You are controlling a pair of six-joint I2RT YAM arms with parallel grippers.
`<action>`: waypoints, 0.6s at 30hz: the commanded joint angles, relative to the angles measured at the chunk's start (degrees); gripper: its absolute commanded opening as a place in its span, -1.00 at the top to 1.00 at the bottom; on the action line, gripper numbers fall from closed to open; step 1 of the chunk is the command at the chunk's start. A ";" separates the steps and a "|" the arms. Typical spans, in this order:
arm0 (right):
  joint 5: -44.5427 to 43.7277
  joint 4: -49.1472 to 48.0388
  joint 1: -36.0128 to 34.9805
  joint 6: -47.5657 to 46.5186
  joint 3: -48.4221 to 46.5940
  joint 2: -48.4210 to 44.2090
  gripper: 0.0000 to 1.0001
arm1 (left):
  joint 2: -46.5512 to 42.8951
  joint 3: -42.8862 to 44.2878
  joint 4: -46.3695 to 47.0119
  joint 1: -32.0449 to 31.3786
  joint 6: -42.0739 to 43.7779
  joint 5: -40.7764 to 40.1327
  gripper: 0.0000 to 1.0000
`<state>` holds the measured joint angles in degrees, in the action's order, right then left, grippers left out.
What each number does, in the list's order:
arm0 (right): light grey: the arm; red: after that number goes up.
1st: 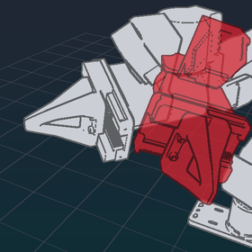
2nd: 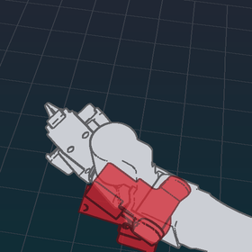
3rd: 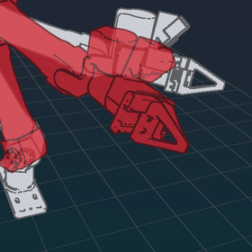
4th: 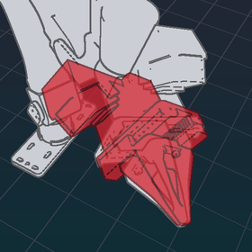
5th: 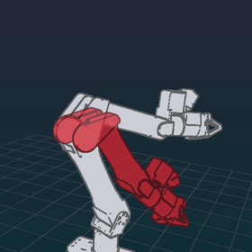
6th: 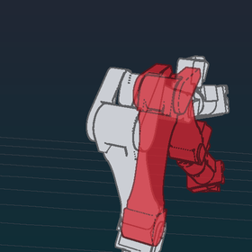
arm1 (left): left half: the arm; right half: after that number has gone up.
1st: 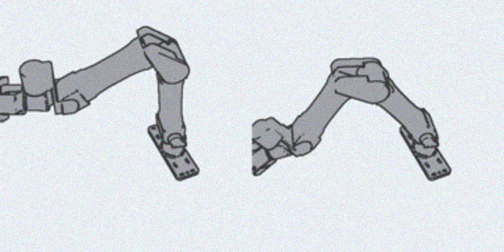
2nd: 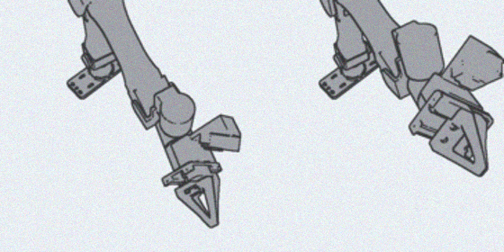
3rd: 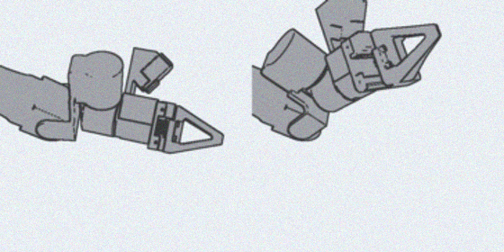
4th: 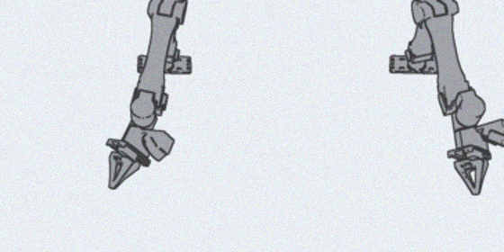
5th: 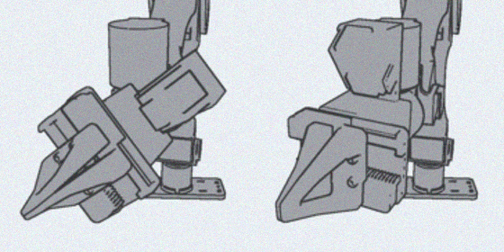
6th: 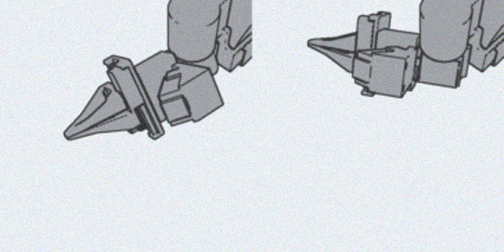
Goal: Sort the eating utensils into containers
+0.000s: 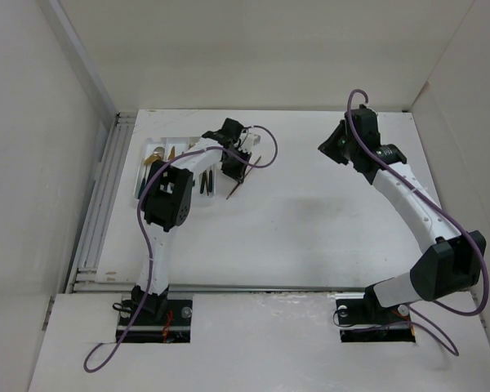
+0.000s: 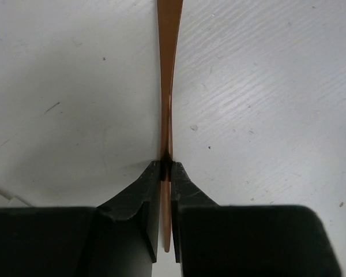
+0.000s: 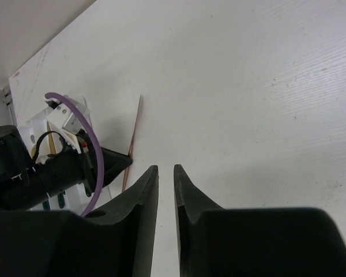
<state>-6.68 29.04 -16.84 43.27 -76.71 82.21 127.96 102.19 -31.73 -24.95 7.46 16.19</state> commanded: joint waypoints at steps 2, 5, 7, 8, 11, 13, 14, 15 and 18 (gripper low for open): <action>-0.18 -2.14 0.41 -0.73 0.68 -1.97 0.56 | -5.79 -1.29 2.54 0.96 -3.77 5.61 1.00; -0.18 -2.14 0.41 -0.73 0.68 -1.97 0.56 | -6.93 -1.82 3.07 1.48 -3.77 5.61 1.00; -0.18 -2.14 0.41 -0.73 0.68 -1.97 0.56 | -7.46 -1.82 3.60 1.48 -3.77 5.61 1.00; -0.18 -2.14 0.41 -0.73 0.68 -1.97 0.56 | -7.46 -1.82 3.60 1.48 -3.77 5.61 1.00; -0.18 -2.14 0.41 -0.73 0.68 -1.97 0.56 | -8.08 -1.30 4.13 1.48 -3.77 5.61 1.00; -0.18 -2.14 0.41 -0.20 0.68 -1.97 0.56 | -8.08 -1.29 4.13 1.48 -4.30 5.61 1.00; -0.18 -2.14 0.41 -0.20 0.68 -1.97 0.56 | -8.60 -1.29 4.13 1.48 -4.30 5.61 1.00; -0.18 -2.14 0.41 -0.20 0.68 -1.97 0.58 | -8.61 -0.77 4.13 1.48 -4.30 5.61 1.00; -0.18 -2.14 0.41 -0.20 0.68 -2.50 0.58 | -10.09 1.24 3.61 2.88 -5.53 6.14 1.00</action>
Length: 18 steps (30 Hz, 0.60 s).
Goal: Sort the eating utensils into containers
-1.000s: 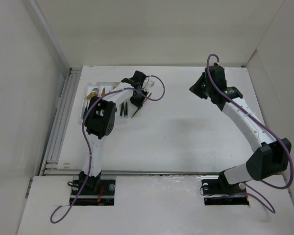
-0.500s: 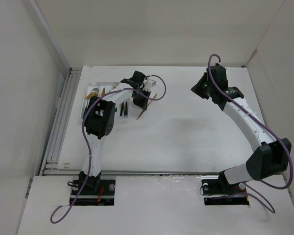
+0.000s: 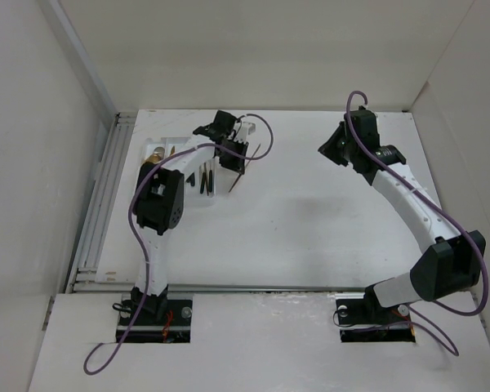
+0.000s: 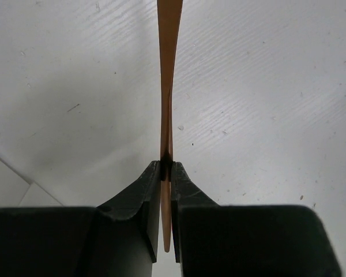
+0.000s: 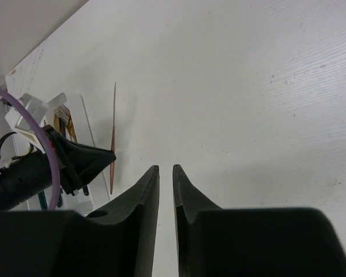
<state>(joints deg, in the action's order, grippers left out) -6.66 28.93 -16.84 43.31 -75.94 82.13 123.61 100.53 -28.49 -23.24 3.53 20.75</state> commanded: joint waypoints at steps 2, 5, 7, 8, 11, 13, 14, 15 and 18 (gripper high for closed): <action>-0.20 -2.03 0.41 -0.24 -0.08 -2.41 0.58 | -7.50 4.75 -0.50 2.41 -1.60 0.35 1.00; -0.20 -2.03 0.41 -0.24 -0.08 -2.41 0.58 | -10.14 7.05 -1.83 6.88 -2.12 -2.29 1.00; -0.20 -2.03 0.41 -0.24 0.44 -2.41 0.58 | -13.04 7.57 -2.53 11.19 -2.65 -7.02 1.00; -0.20 -2.64 0.41 -0.24 0.97 -2.41 0.58 | -13.83 7.57 -3.14 12.51 -2.65 -8.70 1.00; 0.42 -3.18 0.41 0.28 1.50 -2.41 0.58 | -15.68 4.16 -3.68 16.91 -1.95 -12.75 1.00; 1.02 -3.70 0.41 0.81 1.50 -2.41 0.58 | -16.39 1.79 -3.68 19.01 -1.24 -14.59 1.00; 1.03 -4.31 0.41 0.81 1.50 -1.71 0.58 | -16.39 -0.75 -3.16 19.64 -1.24 -14.60 1.00; 1.55 -4.32 0.41 0.81 1.50 -1.10 0.58 | -16.39 -2.08 -3.15 20.16 -1.24 -15.12 1.00; 1.56 -4.32 0.41 0.81 0.88 -0.57 0.58 | -16.39 -7.09 0.00 20.87 -1.24 -16.27 1.00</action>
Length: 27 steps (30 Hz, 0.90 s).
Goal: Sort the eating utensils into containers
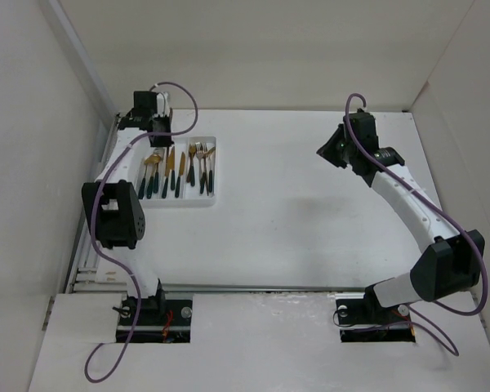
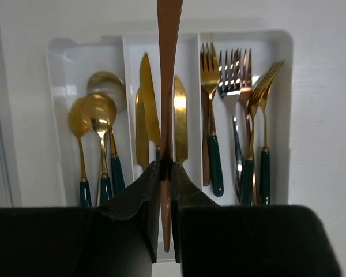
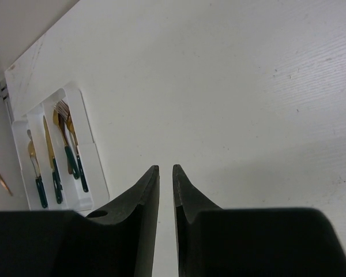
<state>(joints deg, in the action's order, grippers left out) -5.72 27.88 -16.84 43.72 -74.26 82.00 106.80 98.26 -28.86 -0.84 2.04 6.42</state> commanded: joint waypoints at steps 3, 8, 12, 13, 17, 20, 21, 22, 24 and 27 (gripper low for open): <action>0.10 -2.75 0.41 0.40 -0.80 -0.43 0.58 | 0.95 -8.07 2.49 -1.01 0.77 -3.87 1.00; -0.52 -2.74 0.41 0.40 -0.10 -1.05 0.58 | 3.23 -9.40 3.20 -1.00 0.77 -3.95 1.00; -0.52 -2.21 0.93 0.40 -0.10 -1.58 0.58 | 4.99 -9.40 3.20 -1.00 0.77 -4.57 1.00; -0.52 -2.21 0.93 0.40 -0.10 -1.58 0.58 | 4.99 -9.40 3.20 -1.00 0.77 -3.87 1.00; -1.57 -2.21 0.93 0.40 -0.10 -2.10 0.53 | 5.61 -8.09 1.18 -1.00 2.09 1.31 0.56; -2.11 -2.21 0.93 -0.13 -0.10 -2.10 0.50 | 5.09 -6.33 0.39 -1.00 2.09 1.32 0.02; -2.11 -1.69 1.54 -0.13 -0.10 -2.71 0.50 | 5.08 -5.63 -0.57 -1.00 2.09 0.62 0.00; -2.63 -1.69 1.55 -0.65 -0.10 -2.72 0.46 | 4.56 -4.75 -1.19 -1.00 2.09 0.62 0.00; -3.25 -1.69 2.16 -1.35 -0.10 -3.42 0.43 | 4.03 -1.34 -3.29 -0.48 2.09 -1.13 -0.02; -3.86 -1.69 5.66 -2.76 -0.62 -4.48 0.36 | 0.35 2.36 -3.83 1.89 1.39 -6.22 -0.02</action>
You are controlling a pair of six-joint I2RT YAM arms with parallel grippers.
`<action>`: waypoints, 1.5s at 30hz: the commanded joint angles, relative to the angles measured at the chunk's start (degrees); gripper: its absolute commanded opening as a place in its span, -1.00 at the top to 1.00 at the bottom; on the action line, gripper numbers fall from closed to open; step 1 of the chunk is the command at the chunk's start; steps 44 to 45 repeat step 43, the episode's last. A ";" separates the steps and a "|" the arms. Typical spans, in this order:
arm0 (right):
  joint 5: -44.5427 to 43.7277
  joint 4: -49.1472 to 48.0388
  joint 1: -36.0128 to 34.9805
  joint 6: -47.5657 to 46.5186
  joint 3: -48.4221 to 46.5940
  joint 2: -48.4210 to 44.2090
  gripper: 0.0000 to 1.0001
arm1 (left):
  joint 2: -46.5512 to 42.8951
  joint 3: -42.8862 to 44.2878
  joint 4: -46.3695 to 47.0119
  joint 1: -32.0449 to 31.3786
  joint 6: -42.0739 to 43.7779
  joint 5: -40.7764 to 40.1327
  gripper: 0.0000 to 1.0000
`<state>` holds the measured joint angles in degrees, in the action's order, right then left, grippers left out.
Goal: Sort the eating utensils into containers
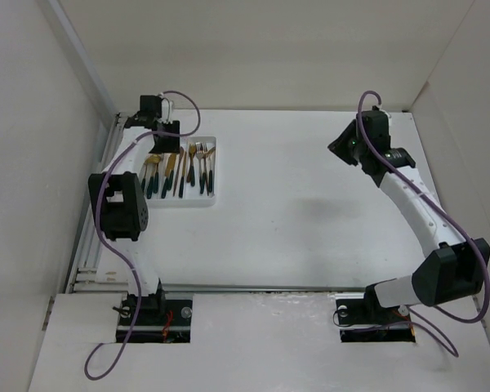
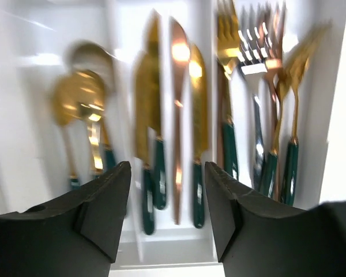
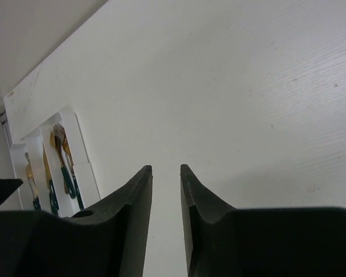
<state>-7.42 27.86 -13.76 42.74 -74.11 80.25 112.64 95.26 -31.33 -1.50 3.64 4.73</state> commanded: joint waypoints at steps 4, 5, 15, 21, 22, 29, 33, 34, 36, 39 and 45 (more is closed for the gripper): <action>-2.16 -1.67 8.47 -6.60 -2.18 -3.87 0.15 | -13.39 3.63 4.32 9.13 -2.92 -14.29 -0.19; -2.16 -1.67 9.70 -7.75 -2.71 -3.87 0.08 | -15.06 2.57 5.65 10.88 -2.94 -16.14 -0.19; -12.78 -3.24 21.67 -15.84 -8.51 -5.80 -0.73 | -32.56 -12.89 11.19 27.24 -6.28 -25.64 -0.42; -12.37 -9.83 21.67 -18.57 -5.26 -8.70 -1.00 | -40.21 -20.63 11.56 29.18 -6.28 -28.11 -0.59; -11.75 -9.84 21.67 -18.57 -5.26 -8.70 -1.00 | -40.83 -21.25 11.56 29.18 -6.28 -28.11 -0.59; -9.81 -11.50 21.67 -17.43 -5.26 -9.85 -1.00 | -43.73 -21.96 10.51 29.18 -6.28 -26.10 -0.61; -8.58 -13.35 21.67 -17.43 -2.72 -12.04 -1.00 | -44.88 -21.96 9.97 29.18 -6.28 -26.09 -0.64; -7.97 -13.35 21.67 -17.43 -2.71 -12.57 -1.00 | -45.49 -21.96 9.97 29.18 -6.28 -25.57 -0.64; -7.96 -13.35 21.67 -17.43 -2.10 -13.09 -1.00 | -46.01 -22.49 9.97 29.18 -6.28 -25.56 -0.64; -7.35 -13.35 21.67 -17.43 -2.10 -13.71 -1.00 | -46.72 -23.11 9.97 29.18 -6.28 -24.95 -0.64; -7.35 -13.88 21.67 -17.96 -0.86 -15.73 -1.00 | -47.95 -23.63 9.45 29.18 -5.66 -23.02 -0.64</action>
